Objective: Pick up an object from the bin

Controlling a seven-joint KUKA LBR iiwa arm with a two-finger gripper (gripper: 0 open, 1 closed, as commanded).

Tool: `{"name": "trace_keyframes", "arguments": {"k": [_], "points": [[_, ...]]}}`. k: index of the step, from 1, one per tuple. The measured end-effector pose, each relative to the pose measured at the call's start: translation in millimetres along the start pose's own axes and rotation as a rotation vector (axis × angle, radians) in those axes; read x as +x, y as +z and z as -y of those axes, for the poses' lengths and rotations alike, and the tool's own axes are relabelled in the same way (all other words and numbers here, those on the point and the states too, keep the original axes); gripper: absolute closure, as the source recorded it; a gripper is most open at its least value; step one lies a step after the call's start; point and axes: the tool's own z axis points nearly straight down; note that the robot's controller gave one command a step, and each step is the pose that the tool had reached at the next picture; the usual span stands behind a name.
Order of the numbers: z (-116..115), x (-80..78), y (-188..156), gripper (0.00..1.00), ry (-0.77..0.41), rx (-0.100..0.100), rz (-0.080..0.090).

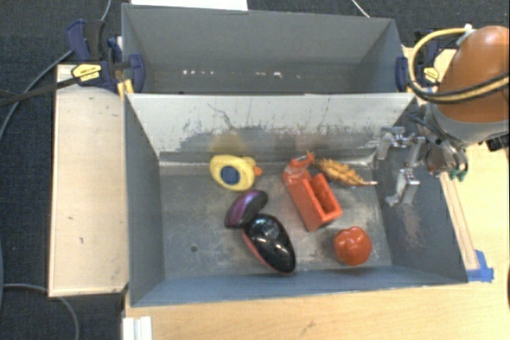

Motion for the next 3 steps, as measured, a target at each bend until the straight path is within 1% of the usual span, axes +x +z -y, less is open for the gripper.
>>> {"name": "trace_keyframes", "arguments": {"k": [1, 2, 3], "points": [[-0.7, -1.9, -4.8, 0.00, -0.005, 0.001, 0.008], [3.0, -5.7, 81.8, 0.00, -0.142, -0.001, 0.000], [-13.5, -8.9, 87.5, 0.00, -0.438, 0.003, 0.008]]}}
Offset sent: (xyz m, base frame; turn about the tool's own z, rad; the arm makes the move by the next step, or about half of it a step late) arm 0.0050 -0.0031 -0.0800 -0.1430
